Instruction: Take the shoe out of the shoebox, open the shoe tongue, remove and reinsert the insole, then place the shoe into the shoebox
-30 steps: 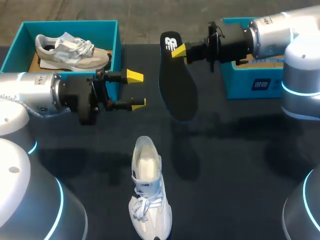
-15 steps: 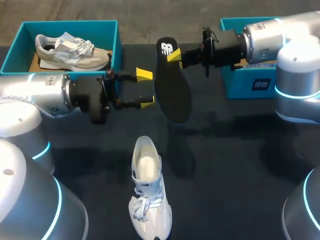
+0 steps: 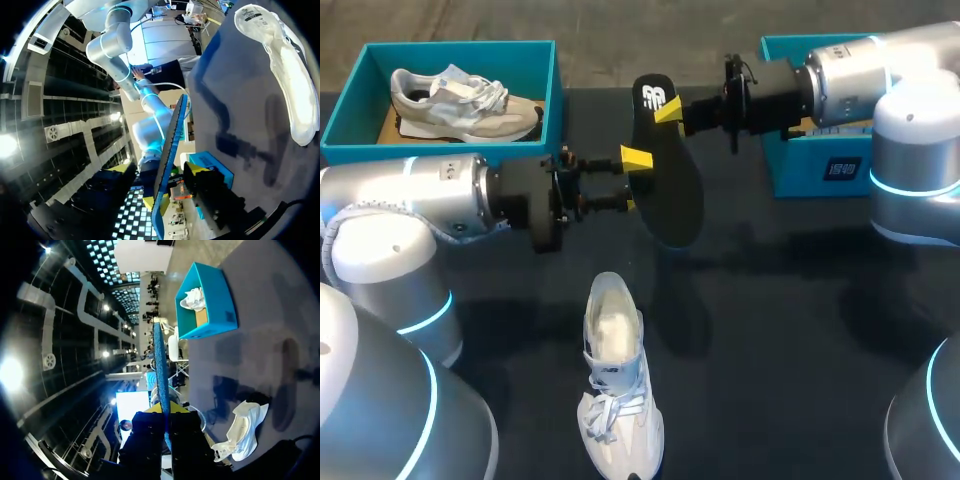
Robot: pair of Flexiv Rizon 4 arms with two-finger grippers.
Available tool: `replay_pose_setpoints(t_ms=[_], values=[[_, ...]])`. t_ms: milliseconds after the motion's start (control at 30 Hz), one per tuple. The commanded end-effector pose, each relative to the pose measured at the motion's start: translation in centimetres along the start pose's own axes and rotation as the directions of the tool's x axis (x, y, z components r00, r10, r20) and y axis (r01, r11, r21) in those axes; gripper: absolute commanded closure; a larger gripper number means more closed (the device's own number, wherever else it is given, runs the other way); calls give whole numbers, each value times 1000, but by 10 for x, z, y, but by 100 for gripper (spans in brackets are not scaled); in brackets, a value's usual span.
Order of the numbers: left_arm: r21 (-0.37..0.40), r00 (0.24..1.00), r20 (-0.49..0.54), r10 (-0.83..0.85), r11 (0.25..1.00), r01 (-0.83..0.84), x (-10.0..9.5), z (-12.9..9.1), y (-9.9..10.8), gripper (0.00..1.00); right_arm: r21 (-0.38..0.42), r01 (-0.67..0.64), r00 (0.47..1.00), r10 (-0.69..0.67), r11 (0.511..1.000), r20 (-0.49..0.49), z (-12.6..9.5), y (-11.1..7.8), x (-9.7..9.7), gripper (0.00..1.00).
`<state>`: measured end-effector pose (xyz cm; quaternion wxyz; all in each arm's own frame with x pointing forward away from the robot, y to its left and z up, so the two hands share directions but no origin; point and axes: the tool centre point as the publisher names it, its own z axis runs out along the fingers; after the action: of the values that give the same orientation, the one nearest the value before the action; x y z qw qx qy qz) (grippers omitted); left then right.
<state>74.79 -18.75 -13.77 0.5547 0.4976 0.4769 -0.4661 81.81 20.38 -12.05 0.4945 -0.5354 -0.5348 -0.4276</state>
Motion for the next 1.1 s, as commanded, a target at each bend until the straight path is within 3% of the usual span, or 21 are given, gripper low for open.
replay_pose_setpoints(t_ms=[33, 600, 800, 967, 1100], values=[[-11, 1000, -4, 3, 1000, -3, 1, 5, 2, 51, -1, 0, 1000, 0, 1000, 1, 1, 0, 0, 100], [-26, 1000, -5, 27, 999, -27, 1, 19, 13, 57, -1, 0, 1000, 0, 1000, 1, 1, 0, 0, 100], [-31, 1000, -12, 26, 999, -26, 4, 22, 18, 71, -1, 0, 1000, 0, 1000, 1, 1, 0, 0, 100], [-29, 1000, -14, 22, 999, -23, 5, 23, 18, 73, -1, 0, 1000, 0, 1000, 1, 1, 0, 0, 100], [-27, 1000, -17, 21, 999, -21, 6, 24, 18, 88, -1, 0, 1000, 0, 1000, 1, 1, 0, 0, 100]])
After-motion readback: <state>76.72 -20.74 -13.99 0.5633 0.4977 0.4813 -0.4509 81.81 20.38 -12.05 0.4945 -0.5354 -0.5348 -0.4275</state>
